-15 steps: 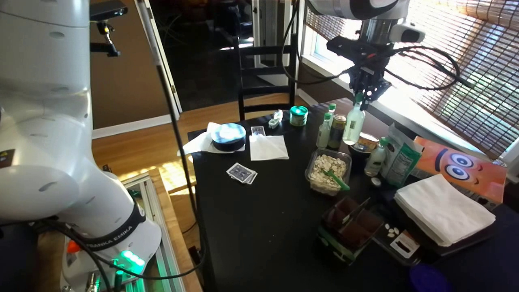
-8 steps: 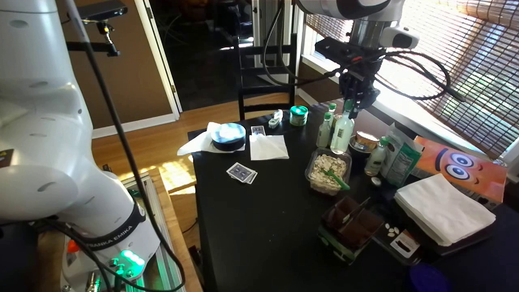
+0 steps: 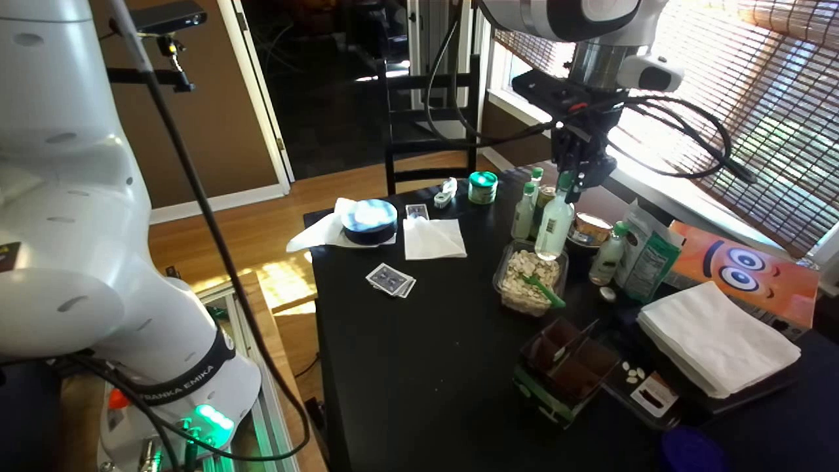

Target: Put one of the bottles in the package on the right

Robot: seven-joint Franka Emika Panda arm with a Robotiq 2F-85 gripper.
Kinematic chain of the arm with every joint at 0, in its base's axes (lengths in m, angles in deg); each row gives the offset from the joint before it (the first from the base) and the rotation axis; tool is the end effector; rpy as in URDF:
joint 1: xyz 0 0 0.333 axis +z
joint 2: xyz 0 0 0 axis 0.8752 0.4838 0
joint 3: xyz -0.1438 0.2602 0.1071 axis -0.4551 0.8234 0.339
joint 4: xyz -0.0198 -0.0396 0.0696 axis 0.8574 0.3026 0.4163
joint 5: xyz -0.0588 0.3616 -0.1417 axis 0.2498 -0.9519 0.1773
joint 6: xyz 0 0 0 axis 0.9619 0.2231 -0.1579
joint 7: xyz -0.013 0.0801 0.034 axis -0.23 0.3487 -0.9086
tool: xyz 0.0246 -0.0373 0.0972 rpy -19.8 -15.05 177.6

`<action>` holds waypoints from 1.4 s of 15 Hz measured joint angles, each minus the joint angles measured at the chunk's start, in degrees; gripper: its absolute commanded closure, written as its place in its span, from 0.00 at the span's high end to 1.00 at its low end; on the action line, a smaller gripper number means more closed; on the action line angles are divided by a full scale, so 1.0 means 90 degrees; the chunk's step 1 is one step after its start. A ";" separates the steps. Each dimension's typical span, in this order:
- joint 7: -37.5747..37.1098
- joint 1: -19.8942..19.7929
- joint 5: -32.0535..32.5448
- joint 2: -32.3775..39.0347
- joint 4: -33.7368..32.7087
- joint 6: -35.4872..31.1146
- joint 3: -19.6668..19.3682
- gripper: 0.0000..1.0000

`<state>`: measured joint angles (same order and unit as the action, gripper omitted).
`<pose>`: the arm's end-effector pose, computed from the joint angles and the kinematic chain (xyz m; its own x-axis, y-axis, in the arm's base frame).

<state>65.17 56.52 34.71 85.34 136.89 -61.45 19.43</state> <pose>0.6131 -0.1191 0.3959 0.9424 -0.3344 -0.0074 -0.3339 -0.9418 0.0396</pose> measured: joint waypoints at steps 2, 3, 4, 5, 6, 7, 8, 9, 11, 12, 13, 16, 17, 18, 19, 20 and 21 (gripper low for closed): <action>-0.0011 -0.0134 -0.0020 -0.0156 0.0237 -0.0048 -0.0086 0.07; -0.0013 -0.0198 -0.0022 -0.0260 0.0379 -0.0070 -0.0130 0.07; -0.0018 -0.0255 -0.0026 -0.0369 0.0529 -0.0116 -0.0173 0.07; -0.0033 -0.0310 -0.0027 -0.0472 0.0676 -0.0164 -0.0221 0.07; -0.0056 -0.0355 -0.0027 -0.0560 0.0805 -0.0202 -0.0277 0.07; -0.0082 -0.0401 -0.0027 -0.0622 0.0918 -0.0241 -0.0327 0.07; -0.0104 -0.0443 -0.0026 -0.0655 0.1016 -0.0307 -0.0377 0.07; -0.0119 -0.0481 -0.0026 -0.0664 0.1091 -0.0386 -0.0416 0.07; -0.0155 -0.0535 -0.0026 -0.0648 0.1226 -0.0574 -0.0469 0.07; -0.0186 -0.0554 -0.0025 -0.0635 0.1290 -0.0697 -0.0490 0.07; -0.0235 -0.0572 -0.0025 -0.0611 0.1339 -0.0820 -0.0514 0.07; -0.0376 -0.0608 -0.0025 -0.0524 0.1454 -0.1134 -0.0587 0.07; -0.0412 -0.0621 -0.0025 -0.0496 0.1473 -0.1184 -0.0604 0.07; -0.0445 -0.0634 -0.0025 -0.0464 0.1476 -0.1213 -0.0619 0.07; -0.0482 -0.0640 -0.0025 -0.0430 0.1477 -0.1223 -0.0637 0.07; -0.0517 -0.0644 -0.0025 -0.0391 0.1479 -0.1243 -0.0654 0.07; -0.0547 -0.0648 -0.0025 -0.0354 0.1481 -0.1264 -0.0665 0.07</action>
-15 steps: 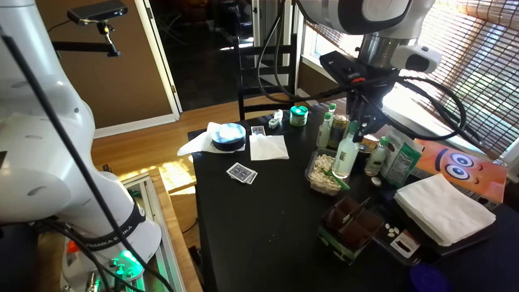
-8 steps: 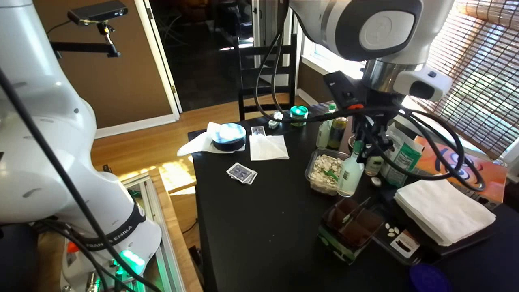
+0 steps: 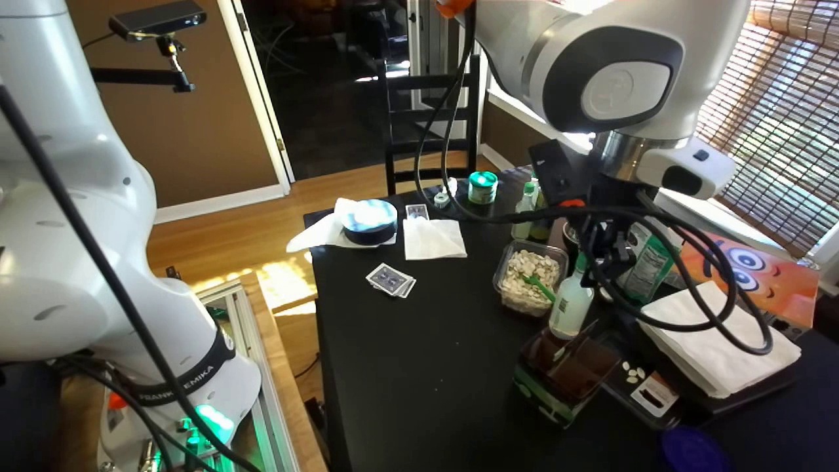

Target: Put one of the bottles in the package on the right

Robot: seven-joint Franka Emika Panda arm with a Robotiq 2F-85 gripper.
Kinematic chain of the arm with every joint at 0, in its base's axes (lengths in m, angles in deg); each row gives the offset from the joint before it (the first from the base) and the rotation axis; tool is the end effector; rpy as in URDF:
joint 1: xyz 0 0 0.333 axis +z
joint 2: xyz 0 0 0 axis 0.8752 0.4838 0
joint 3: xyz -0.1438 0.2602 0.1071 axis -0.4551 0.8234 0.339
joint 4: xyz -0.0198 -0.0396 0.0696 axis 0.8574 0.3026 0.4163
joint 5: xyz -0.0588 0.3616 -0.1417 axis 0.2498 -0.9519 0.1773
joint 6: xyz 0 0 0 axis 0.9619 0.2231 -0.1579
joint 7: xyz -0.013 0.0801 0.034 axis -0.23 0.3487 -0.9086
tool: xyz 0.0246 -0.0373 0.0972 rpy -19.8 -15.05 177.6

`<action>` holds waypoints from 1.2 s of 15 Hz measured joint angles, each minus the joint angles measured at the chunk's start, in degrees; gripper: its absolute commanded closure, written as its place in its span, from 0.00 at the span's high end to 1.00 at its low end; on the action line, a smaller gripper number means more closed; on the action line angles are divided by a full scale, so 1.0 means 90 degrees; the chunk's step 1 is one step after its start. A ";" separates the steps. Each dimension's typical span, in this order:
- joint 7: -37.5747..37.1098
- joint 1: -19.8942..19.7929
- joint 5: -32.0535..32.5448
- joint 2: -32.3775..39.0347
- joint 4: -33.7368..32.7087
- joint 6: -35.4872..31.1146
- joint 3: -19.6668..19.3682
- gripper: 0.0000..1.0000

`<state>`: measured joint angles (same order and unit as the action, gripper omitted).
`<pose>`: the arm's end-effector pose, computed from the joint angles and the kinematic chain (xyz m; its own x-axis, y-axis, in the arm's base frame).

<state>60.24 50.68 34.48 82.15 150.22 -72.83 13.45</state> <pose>0.5390 -0.2275 0.3438 0.8061 -0.5914 0.0228 -0.5917 -0.8049 0.0449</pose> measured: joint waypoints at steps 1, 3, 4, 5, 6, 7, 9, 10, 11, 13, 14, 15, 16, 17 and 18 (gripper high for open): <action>-0.0024 -0.0003 0.0000 0.0036 0.0001 -0.0031 -0.0005 0.07; -0.0057 -0.0003 0.0000 0.0107 0.0003 -0.0117 -0.0006 0.07; -0.0064 -0.0002 0.0000 0.0142 0.0004 -0.0163 -0.0006 0.07; -0.0069 -0.0003 0.0000 0.0177 0.0004 -0.0202 -0.0006 0.07; -0.0074 -0.0003 0.0000 0.0212 0.0004 -0.0231 -0.0006 0.07; -0.0080 -0.0003 0.0000 0.0246 0.0004 -0.0260 -0.0006 0.07; -0.0087 -0.0003 0.0000 0.0315 0.0004 -0.0319 -0.0008 0.07; -0.0089 -0.0003 0.0000 0.0346 0.0004 -0.0349 -0.0008 0.07; -0.0089 -0.0003 0.0000 0.0378 0.0004 -0.0389 -0.0008 0.07; -0.0089 -0.0003 -0.0006 0.0447 0.0004 -0.0493 -0.0007 0.07; -0.0089 -0.0003 -0.0008 0.0485 0.0004 -0.0548 -0.0007 0.07; -0.0089 -0.0003 -0.0009 0.0527 0.0004 -0.0593 -0.0007 0.07; -0.0089 -0.0003 -0.0009 0.0573 0.0004 -0.0632 -0.0007 0.07; -0.0089 -0.0003 -0.0014 0.0624 0.0004 -0.0667 -0.0007 0.07; -0.0086 -0.0004 -0.0022 0.0679 0.0004 -0.0705 -0.0006 0.07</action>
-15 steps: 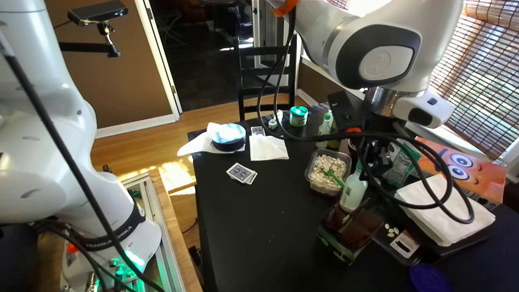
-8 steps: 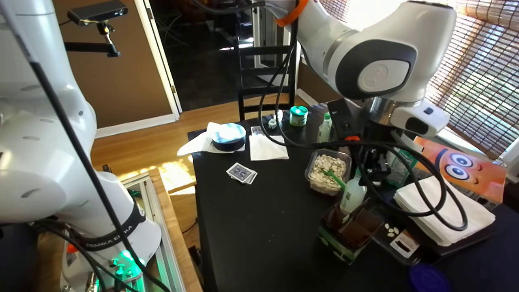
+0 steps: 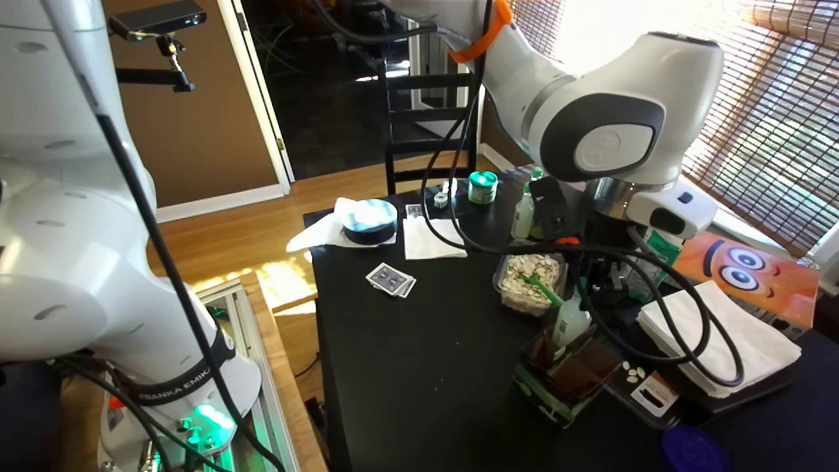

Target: Put one of the bottles in the package on the right

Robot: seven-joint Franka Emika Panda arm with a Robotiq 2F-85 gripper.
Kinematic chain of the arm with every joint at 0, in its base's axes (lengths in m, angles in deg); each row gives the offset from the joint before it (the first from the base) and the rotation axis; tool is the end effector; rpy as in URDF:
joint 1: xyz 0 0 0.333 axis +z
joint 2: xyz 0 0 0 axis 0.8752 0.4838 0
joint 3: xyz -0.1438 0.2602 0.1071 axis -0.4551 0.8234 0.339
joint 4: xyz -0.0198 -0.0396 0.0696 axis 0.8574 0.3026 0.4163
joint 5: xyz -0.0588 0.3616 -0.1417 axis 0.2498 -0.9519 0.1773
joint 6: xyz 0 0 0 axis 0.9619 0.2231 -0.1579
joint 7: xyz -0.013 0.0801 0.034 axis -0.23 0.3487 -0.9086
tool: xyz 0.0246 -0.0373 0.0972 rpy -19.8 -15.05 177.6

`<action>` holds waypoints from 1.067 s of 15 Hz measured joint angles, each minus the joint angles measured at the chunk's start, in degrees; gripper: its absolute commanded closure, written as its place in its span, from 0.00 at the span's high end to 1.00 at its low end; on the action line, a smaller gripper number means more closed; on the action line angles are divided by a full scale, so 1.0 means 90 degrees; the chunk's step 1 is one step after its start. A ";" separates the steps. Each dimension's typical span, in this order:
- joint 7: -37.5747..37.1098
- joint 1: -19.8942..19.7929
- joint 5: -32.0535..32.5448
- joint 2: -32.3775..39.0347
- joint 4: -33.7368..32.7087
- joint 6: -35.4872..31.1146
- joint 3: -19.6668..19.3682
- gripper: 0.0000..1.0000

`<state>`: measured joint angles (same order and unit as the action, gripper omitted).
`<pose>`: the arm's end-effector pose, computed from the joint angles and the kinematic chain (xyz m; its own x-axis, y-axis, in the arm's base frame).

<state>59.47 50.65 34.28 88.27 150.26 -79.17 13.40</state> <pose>0.5479 -0.2318 0.2918 0.7998 -0.5993 0.0338 -0.6001 -0.7974 0.0630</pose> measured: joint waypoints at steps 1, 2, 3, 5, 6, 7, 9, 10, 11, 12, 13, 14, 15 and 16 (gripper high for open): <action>0.0011 -0.0001 -0.0021 0.0059 0.0000 -0.0053 0.0001 0.07; 0.0033 -0.0005 -0.0062 0.0123 0.0000 -0.0124 0.0003 0.07; 0.0064 -0.0015 -0.0118 0.0193 0.0000 -0.0210 0.0010 0.07; 0.0171 -0.0062 -0.0288 0.0343 0.0001 -0.0407 0.0034 0.07; 0.0230 -0.0093 -0.0373 0.0416 0.0000 -0.0495 0.0048 0.07; 0.0288 -0.0122 -0.0446 0.0491 0.0000 -0.0577 0.0053 0.07; 0.0385 -0.0178 -0.0555 0.0620 0.0000 -0.0692 0.0062 0.07; 0.0413 -0.0203 -0.0583 0.0676 -0.0001 -0.0731 0.0066 0.07; 0.0432 -0.0227 -0.0594 0.0720 -0.0002 -0.0756 0.0073 0.07; 0.0442 -0.0242 -0.0598 0.0755 -0.0002 -0.0782 0.0076 0.07; 0.0450 -0.0248 -0.0598 0.0777 -0.0003 -0.0796 0.0077 0.36; 0.0457 -0.0249 -0.0598 0.0791 -0.0003 -0.0799 0.0078 0.55; 0.0462 -0.0249 -0.0598 0.0797 -0.0003 -0.0799 0.0082 0.62; 0.0465 -0.0249 -0.0598 0.0796 -0.0007 -0.0799 0.0089 0.68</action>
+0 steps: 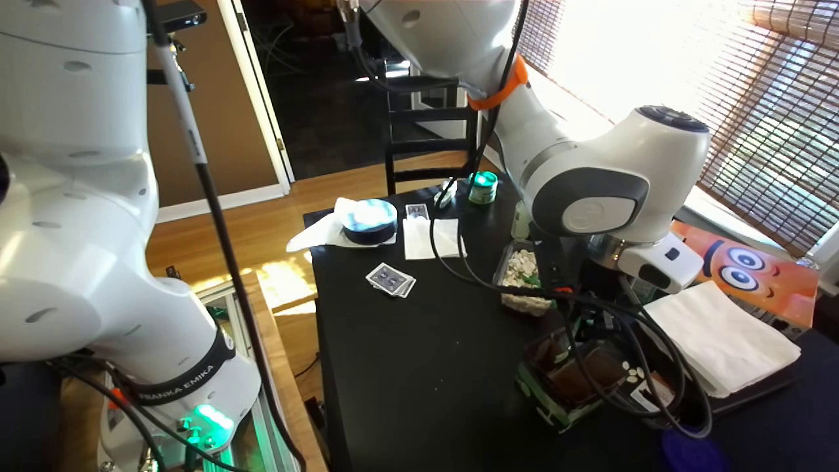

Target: Put one of the bottles in the package on the right

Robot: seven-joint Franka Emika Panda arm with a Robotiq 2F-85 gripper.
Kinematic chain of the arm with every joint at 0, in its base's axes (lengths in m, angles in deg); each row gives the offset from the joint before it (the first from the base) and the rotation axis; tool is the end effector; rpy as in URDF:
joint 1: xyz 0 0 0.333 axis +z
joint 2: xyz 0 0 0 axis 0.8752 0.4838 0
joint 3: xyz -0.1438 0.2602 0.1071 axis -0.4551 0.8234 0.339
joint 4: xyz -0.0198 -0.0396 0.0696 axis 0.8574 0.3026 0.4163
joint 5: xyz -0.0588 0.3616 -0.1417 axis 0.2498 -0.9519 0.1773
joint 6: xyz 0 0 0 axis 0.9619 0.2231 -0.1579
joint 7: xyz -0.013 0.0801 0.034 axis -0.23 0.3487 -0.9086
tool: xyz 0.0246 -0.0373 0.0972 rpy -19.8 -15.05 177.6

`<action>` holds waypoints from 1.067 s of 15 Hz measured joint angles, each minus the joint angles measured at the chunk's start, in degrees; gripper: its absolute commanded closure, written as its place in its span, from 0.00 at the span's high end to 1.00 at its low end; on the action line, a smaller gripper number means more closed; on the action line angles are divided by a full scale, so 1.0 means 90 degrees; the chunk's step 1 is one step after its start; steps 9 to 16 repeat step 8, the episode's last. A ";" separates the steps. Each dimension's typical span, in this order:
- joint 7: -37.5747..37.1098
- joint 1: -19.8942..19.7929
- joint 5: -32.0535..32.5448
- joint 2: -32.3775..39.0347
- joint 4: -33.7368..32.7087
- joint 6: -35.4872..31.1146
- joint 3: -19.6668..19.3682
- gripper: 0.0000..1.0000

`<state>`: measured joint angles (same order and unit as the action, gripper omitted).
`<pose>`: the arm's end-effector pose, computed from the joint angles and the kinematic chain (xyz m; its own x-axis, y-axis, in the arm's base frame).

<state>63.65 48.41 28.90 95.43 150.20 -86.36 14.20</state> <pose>0.5455 -0.2489 0.2298 0.7890 -0.6136 0.0295 -0.6143 -0.7886 0.0265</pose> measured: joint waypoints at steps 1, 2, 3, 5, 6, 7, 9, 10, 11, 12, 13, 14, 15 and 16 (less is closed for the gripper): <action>0.0006 0.0002 0.0000 -0.0004 -0.0012 0.0000 0.0010 0.76; 0.0009 0.0012 0.0000 -0.0021 -0.0026 0.0001 0.0015 0.82; 0.0009 0.0031 0.0002 -0.0061 -0.0032 0.0008 0.0016 0.88; 0.0009 0.0097 0.0037 -0.0236 -0.0023 0.0024 0.0015 0.99; 0.0009 0.0147 0.0050 -0.0386 -0.0016 0.0043 0.0016 1.00; 0.0019 0.0203 0.0059 -0.0559 -0.0006 0.0094 0.0021 1.00; 0.0084 0.0258 0.0060 -0.0756 0.0013 0.0159 0.0049 0.98; 0.0084 0.0258 0.0060 -0.0756 0.0013 0.0159 0.0049 0.98; 0.0084 0.0258 0.0060 -0.0756 0.0013 0.0159 0.0049 0.98; 0.0084 0.0258 0.0060 -0.0756 0.0013 0.0159 0.0049 0.98; 0.0084 0.0258 0.0060 -0.0756 0.0013 0.0159 0.0049 0.98; 0.0084 0.0258 0.0060 -0.0756 0.0013 0.0159 0.0049 0.98; 0.0084 0.0258 0.0060 -0.0756 0.0013 0.0159 0.0049 0.98; 0.0084 0.0258 0.0060 -0.0756 0.0013 0.0159 0.0049 0.98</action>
